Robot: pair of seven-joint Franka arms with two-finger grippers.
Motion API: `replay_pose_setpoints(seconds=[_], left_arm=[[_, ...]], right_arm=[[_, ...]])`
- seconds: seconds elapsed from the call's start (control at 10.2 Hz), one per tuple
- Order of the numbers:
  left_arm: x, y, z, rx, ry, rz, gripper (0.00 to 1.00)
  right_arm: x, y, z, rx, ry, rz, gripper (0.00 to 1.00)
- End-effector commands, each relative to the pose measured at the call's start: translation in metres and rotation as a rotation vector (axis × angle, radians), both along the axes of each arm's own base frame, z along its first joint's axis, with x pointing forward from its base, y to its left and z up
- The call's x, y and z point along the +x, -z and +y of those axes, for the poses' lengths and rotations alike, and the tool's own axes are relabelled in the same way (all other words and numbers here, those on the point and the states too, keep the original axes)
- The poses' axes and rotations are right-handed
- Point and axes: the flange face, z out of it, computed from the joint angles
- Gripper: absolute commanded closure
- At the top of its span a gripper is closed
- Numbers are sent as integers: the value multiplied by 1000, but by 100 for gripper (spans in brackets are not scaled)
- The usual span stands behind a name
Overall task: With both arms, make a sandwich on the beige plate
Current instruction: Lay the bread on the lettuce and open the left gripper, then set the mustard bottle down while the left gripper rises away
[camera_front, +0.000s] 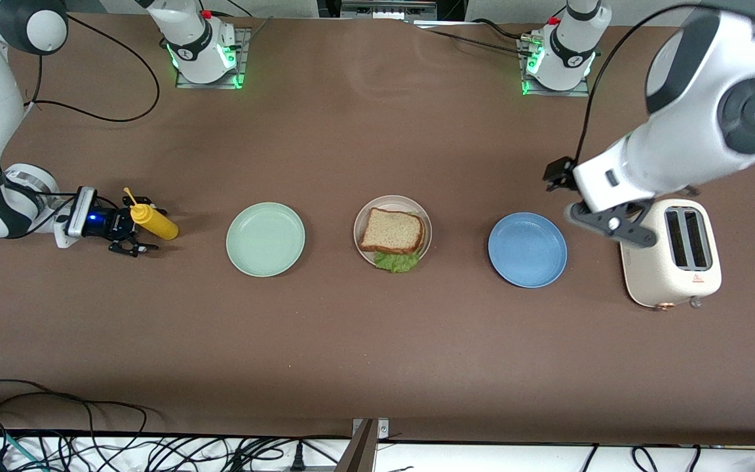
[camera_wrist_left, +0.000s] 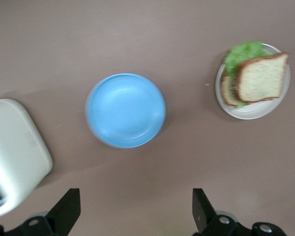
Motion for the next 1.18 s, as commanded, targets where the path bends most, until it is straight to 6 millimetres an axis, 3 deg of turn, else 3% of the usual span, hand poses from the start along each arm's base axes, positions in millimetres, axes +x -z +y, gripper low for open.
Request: replay_pose_setpoints(seconds=[0.0, 0.2, 0.3, 0.49, 0.59, 0.79, 0.89, 1.08], left_arm=[[-21, -32, 27, 58, -62, -29, 0], [-24, -41, 50, 42, -100, -24, 0], [-22, -39, 60, 36, -109, -23, 0], [-39, -27, 98, -12, -204, -2, 0], [-49, -26, 103, -10, -218, -52, 0], [-59, -33, 105, -12, -217, -72, 0], [-63, -39, 103, -12, -213, -100, 0], [-69, -41, 91, 67, -167, -123, 0]], right_arm=[[-10, -4, -36, 14, 29, 57, 0], [-7, -22, -75, -86, -19, 188, 0], [7, -41, -86, -129, -39, 234, 0], [40, -90, -106, -219, -62, 362, 0], [55, -114, -112, -259, -48, 418, 0], [87, -170, -115, -360, -22, 482, 0], [99, -203, -103, -422, -38, 515, 0], [109, -257, -95, -549, 8, 611, 0]])
